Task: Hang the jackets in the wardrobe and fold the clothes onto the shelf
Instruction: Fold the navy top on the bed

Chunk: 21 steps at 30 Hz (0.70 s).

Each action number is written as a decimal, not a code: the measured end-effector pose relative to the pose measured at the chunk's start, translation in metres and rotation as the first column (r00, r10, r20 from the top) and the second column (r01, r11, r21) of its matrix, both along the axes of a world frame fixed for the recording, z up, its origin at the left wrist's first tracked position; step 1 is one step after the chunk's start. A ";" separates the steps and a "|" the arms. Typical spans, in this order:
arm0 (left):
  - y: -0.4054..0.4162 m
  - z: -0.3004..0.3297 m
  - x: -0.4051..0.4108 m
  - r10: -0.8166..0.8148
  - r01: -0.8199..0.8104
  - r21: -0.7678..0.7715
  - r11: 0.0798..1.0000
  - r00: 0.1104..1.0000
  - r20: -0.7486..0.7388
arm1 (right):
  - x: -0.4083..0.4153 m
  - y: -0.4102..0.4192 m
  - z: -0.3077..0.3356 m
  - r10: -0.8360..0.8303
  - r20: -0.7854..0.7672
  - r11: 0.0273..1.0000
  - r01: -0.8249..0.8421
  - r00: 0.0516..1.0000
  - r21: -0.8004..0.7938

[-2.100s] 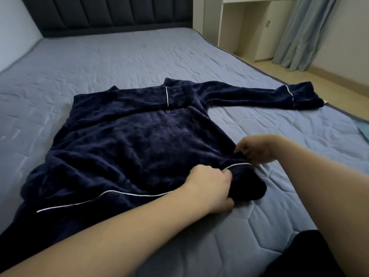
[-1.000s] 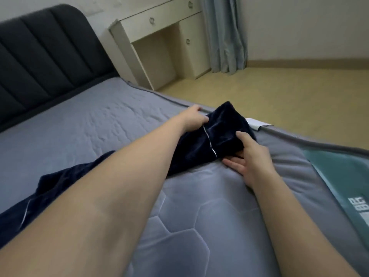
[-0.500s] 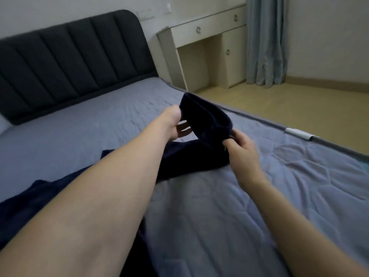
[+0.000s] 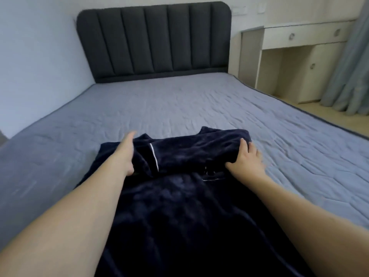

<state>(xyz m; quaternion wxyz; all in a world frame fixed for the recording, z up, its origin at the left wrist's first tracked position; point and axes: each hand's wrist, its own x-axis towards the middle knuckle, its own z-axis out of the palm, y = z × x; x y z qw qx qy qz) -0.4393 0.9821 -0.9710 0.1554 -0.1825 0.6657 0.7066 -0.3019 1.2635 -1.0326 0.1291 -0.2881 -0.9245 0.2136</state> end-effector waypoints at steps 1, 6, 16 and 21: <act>0.003 -0.005 0.000 -0.063 0.062 -0.065 0.996 0.998 -0.014 | -0.005 -0.003 -0.002 -0.021 -0.036 1.000 0.020 0.999 -0.012; -0.012 0.004 -0.027 0.008 -0.063 -0.288 0.955 0.982 -0.188 | -0.010 -0.022 -0.014 0.030 -0.021 0.873 -0.016 0.999 0.487; -0.104 -0.032 -0.059 -0.100 -0.191 -0.852 0.488 0.957 -0.271 | -0.046 -0.025 0.014 0.053 -0.011 0.937 -0.046 0.999 0.346; 0.003 -0.021 -0.039 -0.654 -0.064 -0.915 0.397 0.680 -0.331 | -0.089 -0.038 -0.002 0.082 0.339 0.961 -0.164 0.937 0.222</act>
